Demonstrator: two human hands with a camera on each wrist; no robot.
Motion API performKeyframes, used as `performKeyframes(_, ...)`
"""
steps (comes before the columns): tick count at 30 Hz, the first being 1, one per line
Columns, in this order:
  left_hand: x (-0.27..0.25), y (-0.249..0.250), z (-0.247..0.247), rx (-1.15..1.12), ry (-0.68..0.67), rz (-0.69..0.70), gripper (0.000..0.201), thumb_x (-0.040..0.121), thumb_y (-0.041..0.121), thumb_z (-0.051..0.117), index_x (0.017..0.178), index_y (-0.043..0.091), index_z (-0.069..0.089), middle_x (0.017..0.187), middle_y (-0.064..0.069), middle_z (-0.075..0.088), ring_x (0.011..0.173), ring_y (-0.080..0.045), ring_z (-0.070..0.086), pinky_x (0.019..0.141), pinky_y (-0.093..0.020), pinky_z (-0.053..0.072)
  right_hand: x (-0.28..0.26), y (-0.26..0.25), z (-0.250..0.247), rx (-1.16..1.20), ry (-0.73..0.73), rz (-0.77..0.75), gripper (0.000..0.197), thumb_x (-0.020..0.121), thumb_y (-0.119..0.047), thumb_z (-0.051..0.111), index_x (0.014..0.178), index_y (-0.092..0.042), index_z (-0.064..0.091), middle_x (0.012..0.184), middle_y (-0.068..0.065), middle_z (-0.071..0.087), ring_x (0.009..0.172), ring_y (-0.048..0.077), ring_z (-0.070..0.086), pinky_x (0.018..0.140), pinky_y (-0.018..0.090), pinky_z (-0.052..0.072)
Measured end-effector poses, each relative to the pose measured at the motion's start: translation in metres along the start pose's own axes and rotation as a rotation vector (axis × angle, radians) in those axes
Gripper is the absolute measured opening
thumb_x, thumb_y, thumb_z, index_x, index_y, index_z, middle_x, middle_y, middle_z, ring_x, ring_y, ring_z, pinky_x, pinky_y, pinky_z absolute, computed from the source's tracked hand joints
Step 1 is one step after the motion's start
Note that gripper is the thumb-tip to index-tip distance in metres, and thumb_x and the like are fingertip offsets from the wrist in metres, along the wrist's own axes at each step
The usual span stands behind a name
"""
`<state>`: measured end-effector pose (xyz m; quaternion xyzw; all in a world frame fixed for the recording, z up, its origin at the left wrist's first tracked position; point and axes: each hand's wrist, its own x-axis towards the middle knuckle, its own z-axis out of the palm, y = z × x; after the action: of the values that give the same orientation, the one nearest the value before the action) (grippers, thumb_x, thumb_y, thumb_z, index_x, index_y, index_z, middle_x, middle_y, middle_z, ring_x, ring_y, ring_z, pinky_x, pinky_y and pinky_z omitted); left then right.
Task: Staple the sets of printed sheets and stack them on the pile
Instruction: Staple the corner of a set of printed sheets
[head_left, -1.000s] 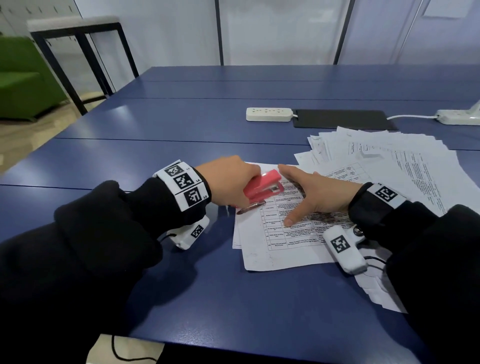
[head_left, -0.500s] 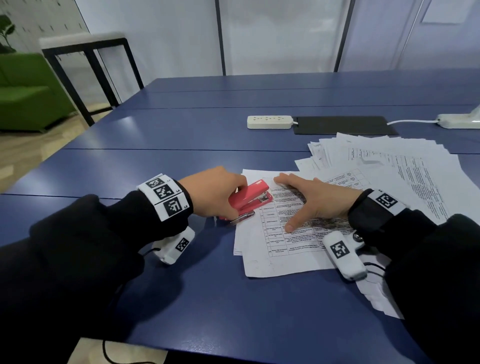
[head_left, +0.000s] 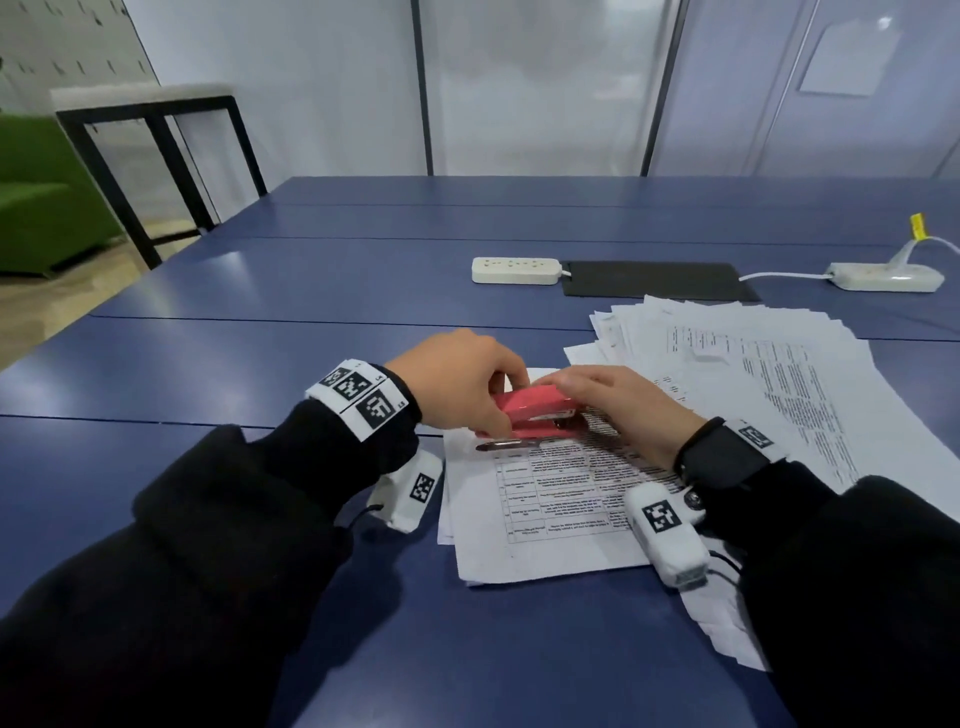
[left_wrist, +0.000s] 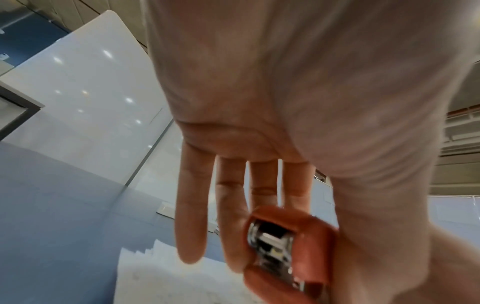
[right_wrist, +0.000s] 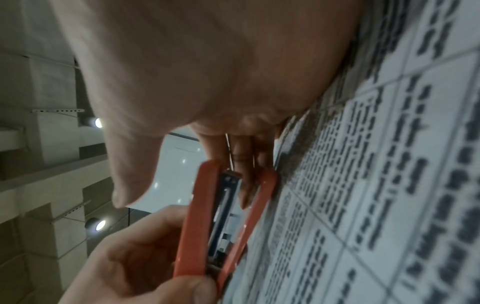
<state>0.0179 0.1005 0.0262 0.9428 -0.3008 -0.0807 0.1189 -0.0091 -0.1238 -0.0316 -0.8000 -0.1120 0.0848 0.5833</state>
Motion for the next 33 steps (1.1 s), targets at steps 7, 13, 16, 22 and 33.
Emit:
performKeyframes(7,0.004,-0.001,0.006,-0.126,-0.052,-0.011,0.036,0.077,0.047,0.086,0.109,0.038,0.072,0.091,0.015,0.073,0.08,-0.003,0.065,0.078,-0.029,0.052,0.003,0.008,-0.003,0.006,-0.061,-0.037,0.025,0.087,-0.009,0.08,0.111,-0.01,0.074,0.102,0.014,0.074,0.089,0.015,0.068,0.084,0.026,0.056)
performKeyframes(13,-0.01,-0.033,-0.003,-0.156,0.09,-0.11,0.017,0.08,0.031,0.085,0.096,0.03,0.078,0.085,0.016,0.074,0.082,-0.002,0.068,0.084,-0.029,0.055,0.009,0.017,-0.007,-0.03,0.139,-0.006,0.021,0.084,-0.009,0.083,0.102,-0.018,0.077,0.1,0.007,0.074,0.093,0.024,0.07,0.08,0.029,0.058)
performKeyframes(16,-0.028,-0.035,0.0,-0.159,-0.046,-0.065,0.012,0.08,0.021,0.084,0.087,0.031,0.082,0.077,0.021,0.075,0.076,0.003,0.069,0.077,-0.018,0.054,0.01,0.018,-0.007,-0.057,0.241,-0.016,0.027,0.083,-0.011,0.084,0.105,-0.023,0.076,0.108,-0.001,0.071,0.099,0.016,0.067,0.079,0.021,0.054)
performKeyframes(22,-0.034,-0.027,0.006,-0.07,-0.101,-0.023,0.017,0.08,0.02,0.084,0.093,0.031,0.084,0.081,0.017,0.077,0.077,0.002,0.069,0.077,-0.018,0.054,0.001,-0.008,0.002,-0.088,0.455,-0.371,0.018,0.082,-0.015,0.087,0.096,-0.019,0.077,0.09,-0.005,0.071,0.078,0.013,0.058,0.073,0.032,0.048)
performKeyframes(33,-0.034,-0.021,0.01,0.139,-0.094,-0.018,0.013,0.083,0.017,0.065,0.076,0.022,0.075,0.067,0.009,0.07,0.07,-0.011,0.064,0.069,-0.033,0.058,0.001,-0.008,0.041,-0.302,-0.199,0.014,0.073,0.073,-0.007,0.092,0.138,-0.016,0.062,0.105,-0.004,0.064,0.075,0.001,0.055,0.073,0.016,0.05)
